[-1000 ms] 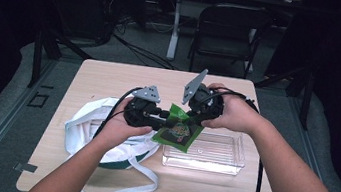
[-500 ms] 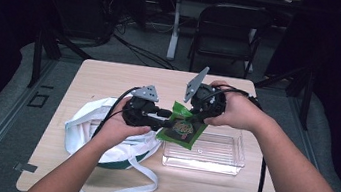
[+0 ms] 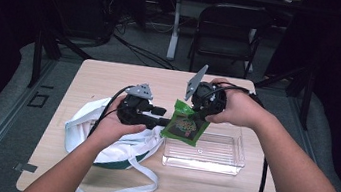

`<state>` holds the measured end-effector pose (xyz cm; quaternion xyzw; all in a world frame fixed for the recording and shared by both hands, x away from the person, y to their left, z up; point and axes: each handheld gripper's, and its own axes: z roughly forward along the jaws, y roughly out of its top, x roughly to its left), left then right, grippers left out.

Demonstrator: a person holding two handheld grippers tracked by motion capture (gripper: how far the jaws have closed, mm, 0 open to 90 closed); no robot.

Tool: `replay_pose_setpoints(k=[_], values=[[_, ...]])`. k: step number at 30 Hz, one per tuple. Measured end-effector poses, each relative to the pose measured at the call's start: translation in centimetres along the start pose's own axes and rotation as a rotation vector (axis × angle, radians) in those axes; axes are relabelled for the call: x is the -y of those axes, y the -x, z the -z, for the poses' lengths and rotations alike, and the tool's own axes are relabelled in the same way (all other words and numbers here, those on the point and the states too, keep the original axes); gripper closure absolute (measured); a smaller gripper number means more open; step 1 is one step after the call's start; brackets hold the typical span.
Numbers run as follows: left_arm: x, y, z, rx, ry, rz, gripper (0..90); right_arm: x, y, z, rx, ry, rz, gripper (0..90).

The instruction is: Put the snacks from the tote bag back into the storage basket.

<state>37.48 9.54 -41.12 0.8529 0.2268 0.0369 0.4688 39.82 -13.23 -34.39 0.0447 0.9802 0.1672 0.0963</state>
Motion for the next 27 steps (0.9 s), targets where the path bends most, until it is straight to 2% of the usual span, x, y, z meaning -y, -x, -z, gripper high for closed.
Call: replay_pose_setpoints(k=[6,13,15,18,22,27], values=[[0.4,-0.5,0.6,-0.033,0.005,0.023,54.5,0.2,0.3,0.0,0.012,-0.014,-0.013,75.4],[1.2,-1.2,1.4,-0.103,0.003,0.057,53.3,0.4,0.7,0.0,0.028,-0.025,-0.009,75.4],[1.5,-1.4,1.6,-0.136,0.005,0.067,52.9,0.4,0.8,0.0,0.036,-0.022,-0.009,75.4],[1.8,-1.5,1.8,-0.211,-0.001,0.07,51.9,0.5,1.0,0.0,0.045,-0.036,-0.005,75.4],[2.3,-1.8,2.1,-0.27,0.005,0.083,51.3,0.7,1.3,-0.2,0.051,-0.041,-0.009,75.3],[2.8,-2.1,2.5,-0.292,0.004,0.113,50.6,1.0,1.6,-0.3,0.065,-0.064,-0.006,75.2]])
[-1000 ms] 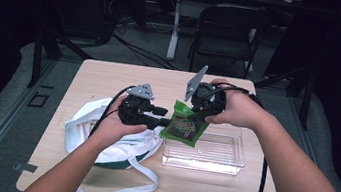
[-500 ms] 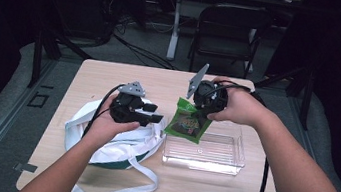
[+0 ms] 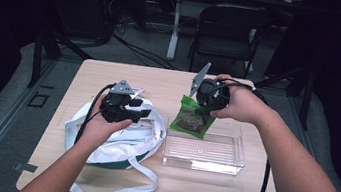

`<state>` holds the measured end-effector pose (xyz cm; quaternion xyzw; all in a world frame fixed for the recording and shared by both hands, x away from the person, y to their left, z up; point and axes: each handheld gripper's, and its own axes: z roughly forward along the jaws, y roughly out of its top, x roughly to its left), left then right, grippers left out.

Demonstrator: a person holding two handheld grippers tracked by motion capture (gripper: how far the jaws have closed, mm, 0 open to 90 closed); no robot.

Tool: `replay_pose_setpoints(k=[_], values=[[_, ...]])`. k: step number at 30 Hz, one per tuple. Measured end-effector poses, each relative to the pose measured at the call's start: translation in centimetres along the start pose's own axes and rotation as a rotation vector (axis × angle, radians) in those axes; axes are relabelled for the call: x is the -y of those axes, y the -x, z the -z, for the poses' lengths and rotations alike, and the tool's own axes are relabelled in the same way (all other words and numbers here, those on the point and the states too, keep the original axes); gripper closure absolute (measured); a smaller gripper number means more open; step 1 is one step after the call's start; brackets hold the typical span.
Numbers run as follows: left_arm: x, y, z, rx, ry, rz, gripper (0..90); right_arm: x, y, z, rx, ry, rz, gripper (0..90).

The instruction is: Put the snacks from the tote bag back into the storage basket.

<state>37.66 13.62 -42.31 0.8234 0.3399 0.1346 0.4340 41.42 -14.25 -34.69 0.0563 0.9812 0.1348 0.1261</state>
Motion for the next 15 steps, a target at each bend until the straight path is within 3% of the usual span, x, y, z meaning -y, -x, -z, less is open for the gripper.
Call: replay_pose_setpoints(k=[15], values=[[2.5,-1.2,0.4,-0.029,-0.01,0.07,50.3,-0.4,0.3,-1.9,0.01,-0.063,0.033,75.1]])
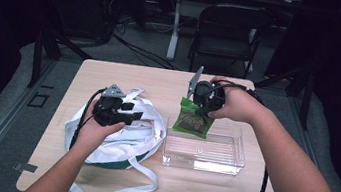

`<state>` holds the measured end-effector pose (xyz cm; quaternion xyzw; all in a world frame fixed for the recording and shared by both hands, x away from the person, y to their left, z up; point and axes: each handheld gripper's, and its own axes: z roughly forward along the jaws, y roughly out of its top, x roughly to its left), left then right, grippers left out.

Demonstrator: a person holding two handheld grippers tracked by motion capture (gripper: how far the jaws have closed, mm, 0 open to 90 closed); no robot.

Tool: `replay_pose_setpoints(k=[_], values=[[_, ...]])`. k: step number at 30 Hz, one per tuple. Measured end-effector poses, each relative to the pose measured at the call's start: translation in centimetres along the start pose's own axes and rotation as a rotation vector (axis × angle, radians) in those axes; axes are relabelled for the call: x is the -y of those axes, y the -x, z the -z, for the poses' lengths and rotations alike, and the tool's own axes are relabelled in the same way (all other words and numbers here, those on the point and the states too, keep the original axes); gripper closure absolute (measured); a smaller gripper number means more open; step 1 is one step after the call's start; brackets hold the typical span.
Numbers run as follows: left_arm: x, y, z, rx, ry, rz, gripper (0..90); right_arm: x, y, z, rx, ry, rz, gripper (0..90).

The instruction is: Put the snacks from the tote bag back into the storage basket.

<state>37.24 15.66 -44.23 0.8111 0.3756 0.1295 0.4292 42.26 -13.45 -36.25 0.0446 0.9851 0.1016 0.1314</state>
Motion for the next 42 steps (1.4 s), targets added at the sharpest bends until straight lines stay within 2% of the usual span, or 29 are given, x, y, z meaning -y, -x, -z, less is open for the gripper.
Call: replay_pose_setpoints(k=[17,20,23,33,42], values=[[3.5,-1.6,0.8,-0.054,0.003,0.063,50.1,-0.6,0.4,-2.2,0.035,-0.047,0.046,75.0],[4.2,-1.9,0.9,-0.069,0.003,0.078,50.1,-0.4,0.4,-2.6,0.022,-0.028,0.036,75.1],[4.7,-2.3,1.1,-0.071,0.009,0.094,50.1,-0.3,0.4,-3.2,0.021,-0.037,0.039,75.0],[5.9,-3.1,1.1,-0.073,0.002,0.13,49.9,-0.5,0.7,-4.4,0.031,-0.056,0.057,75.0],[6.1,-3.1,1.3,-0.087,0.011,0.126,49.9,-0.7,0.8,-5.6,0.028,-0.045,0.062,75.0]])
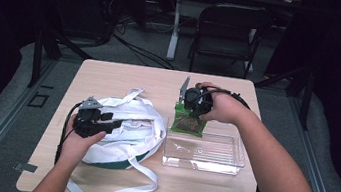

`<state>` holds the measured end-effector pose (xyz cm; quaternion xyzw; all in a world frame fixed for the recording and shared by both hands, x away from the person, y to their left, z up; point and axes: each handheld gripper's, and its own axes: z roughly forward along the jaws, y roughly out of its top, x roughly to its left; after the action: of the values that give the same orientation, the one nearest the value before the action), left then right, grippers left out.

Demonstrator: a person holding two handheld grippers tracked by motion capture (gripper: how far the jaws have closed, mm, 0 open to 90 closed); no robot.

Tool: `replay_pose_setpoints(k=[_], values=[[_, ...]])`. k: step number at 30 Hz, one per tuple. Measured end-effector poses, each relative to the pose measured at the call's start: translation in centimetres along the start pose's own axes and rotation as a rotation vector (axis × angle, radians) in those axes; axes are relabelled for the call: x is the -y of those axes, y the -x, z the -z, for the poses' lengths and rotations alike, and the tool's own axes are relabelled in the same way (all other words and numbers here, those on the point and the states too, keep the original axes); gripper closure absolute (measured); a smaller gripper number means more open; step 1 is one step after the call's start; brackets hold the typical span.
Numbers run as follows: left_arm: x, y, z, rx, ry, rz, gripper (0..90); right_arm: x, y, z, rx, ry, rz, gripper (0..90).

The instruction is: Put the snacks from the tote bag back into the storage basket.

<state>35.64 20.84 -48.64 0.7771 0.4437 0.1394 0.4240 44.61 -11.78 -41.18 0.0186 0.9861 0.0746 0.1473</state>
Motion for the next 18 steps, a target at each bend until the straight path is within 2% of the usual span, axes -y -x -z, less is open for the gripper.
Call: replay_pose_setpoints(k=[9,18], values=[[0.2,-0.2,0.3,-0.012,0.01,0.004,49.9,-0.1,0.1,-1.1,0.006,-0.012,0.013,75.0],[0.2,-0.3,0.6,-0.012,0.021,0.008,49.9,-0.4,0.1,-1.7,0.012,0.0,0.019,74.8]])
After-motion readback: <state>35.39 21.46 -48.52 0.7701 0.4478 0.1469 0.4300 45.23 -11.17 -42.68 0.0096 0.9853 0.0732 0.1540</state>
